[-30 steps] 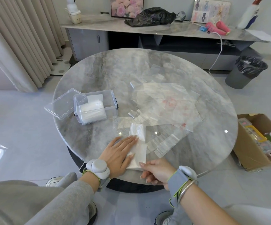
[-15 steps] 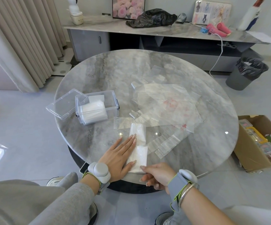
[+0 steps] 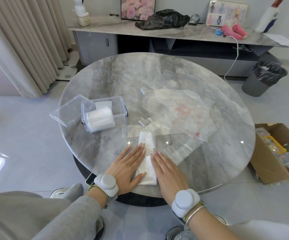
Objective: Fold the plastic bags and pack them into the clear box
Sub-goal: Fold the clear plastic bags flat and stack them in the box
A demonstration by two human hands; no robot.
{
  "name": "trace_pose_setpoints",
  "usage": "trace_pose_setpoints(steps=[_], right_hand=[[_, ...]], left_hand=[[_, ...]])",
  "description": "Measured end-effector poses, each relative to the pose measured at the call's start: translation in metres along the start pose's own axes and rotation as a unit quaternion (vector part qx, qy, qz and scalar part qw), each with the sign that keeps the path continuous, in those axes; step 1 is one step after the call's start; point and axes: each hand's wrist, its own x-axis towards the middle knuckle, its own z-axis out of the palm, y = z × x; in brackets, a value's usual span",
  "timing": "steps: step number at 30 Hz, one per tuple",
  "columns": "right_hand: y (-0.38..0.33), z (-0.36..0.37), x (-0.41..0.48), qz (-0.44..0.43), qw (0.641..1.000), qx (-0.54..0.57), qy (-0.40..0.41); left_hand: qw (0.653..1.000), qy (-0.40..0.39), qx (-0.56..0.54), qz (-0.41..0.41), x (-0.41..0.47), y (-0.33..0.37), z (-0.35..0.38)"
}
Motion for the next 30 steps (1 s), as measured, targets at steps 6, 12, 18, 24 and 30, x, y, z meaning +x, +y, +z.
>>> trace_pose_setpoints(steps=[6,12,18,24,30], right_hand=[[0.006,0.011,-0.002,-0.029,0.995,-0.027,-0.093],[0.006,0.009,-0.008,-0.050,0.996,-0.009,-0.077],[0.003,0.002,-0.017,-0.071,0.993,-0.019,-0.097],[0.002,-0.001,-0.022,-0.075,0.993,0.008,-0.088],[0.003,0.001,-0.028,-0.083,0.993,0.029,-0.079]], left_hand=[[0.999,0.015,-0.016,0.024,-0.008,0.002,-0.012],[0.996,-0.005,0.002,0.092,-0.032,-0.002,-0.021],[0.995,0.023,-0.005,0.102,-0.035,0.000,-0.017],[0.992,0.019,0.000,0.121,-0.038,0.006,-0.023],[0.991,0.057,0.023,0.123,-0.037,0.016,-0.021]])
